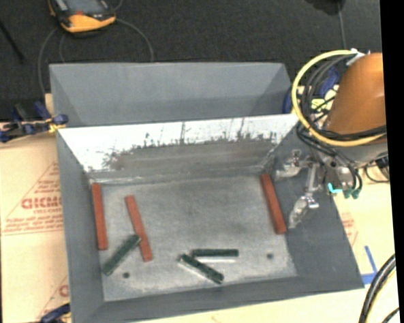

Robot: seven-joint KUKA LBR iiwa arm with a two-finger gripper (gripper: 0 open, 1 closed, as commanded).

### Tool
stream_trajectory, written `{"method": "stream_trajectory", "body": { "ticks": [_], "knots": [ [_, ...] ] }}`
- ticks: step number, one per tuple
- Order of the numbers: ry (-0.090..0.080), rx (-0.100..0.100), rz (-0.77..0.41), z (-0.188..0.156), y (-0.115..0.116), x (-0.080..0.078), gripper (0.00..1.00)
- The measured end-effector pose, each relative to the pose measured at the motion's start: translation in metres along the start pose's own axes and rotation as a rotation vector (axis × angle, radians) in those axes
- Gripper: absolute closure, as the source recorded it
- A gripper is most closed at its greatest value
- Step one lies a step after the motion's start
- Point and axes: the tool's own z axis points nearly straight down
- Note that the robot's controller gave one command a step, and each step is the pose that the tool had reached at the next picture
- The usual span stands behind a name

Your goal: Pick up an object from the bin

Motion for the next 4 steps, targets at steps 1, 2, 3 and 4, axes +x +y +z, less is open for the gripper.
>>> {"method": "stream_trajectory", "body": {
  "ticks": [1, 2, 3, 4],
  "knots": [
    [-0.008, 0.001, -0.003, -0.004, 0.001, -0.002, 0.0],
    [-0.01, -0.001, 0.068, 0.044, 0.067, 0.01, 0.0],
    [-0.008, -0.001, 0.014, 0.071, 0.097, -0.008, 0.0],
    [-0.006, -0.002, 0.141, 0.088, 0.121, 0.035, 0.0]
  ]
}}
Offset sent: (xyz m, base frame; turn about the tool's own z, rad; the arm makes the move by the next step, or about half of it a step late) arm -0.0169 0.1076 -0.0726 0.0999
